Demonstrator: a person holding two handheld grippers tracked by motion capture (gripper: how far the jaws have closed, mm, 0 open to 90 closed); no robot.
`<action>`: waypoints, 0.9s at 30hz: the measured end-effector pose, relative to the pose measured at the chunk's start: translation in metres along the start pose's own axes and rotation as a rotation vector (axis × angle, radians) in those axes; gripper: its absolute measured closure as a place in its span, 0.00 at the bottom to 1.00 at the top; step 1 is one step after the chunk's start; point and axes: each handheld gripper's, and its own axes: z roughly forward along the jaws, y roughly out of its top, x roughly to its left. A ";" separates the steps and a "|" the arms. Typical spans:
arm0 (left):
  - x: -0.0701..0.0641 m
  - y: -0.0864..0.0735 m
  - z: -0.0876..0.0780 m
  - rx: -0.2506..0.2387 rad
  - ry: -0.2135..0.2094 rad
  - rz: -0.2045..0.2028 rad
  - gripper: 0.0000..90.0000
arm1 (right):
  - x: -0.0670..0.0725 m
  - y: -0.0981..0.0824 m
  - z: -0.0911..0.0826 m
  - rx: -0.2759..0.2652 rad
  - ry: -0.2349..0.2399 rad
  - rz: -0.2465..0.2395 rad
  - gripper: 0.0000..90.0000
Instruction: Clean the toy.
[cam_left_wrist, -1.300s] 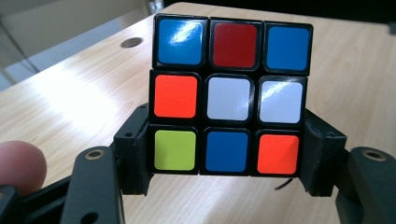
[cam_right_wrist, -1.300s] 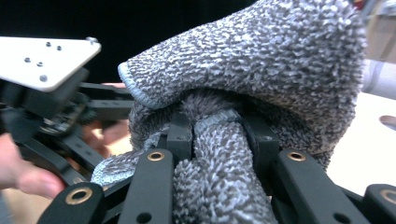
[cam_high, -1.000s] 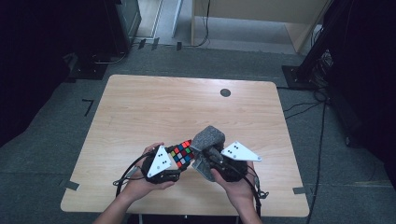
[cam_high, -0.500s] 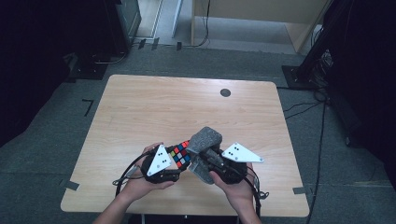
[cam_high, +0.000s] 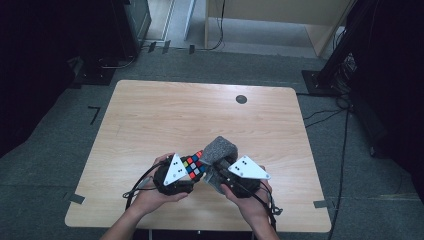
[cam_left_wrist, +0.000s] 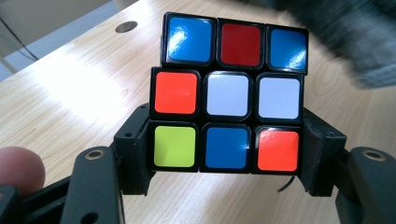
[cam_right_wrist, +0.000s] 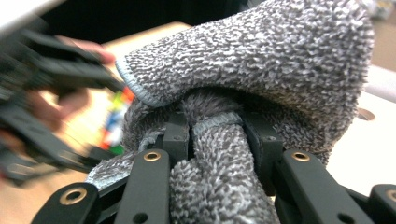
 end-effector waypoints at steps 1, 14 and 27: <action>-0.001 0.000 0.001 0.001 -0.005 0.000 0.38 | 0.002 0.002 -0.002 -0.023 0.020 -0.007 0.74; -0.011 0.005 0.001 0.038 0.021 0.060 0.38 | 0.025 0.001 0.004 0.010 -0.111 -0.187 0.74; -0.003 -0.001 -0.003 -0.065 -0.078 0.015 0.38 | -0.003 -0.003 -0.005 -0.078 -0.010 0.004 0.74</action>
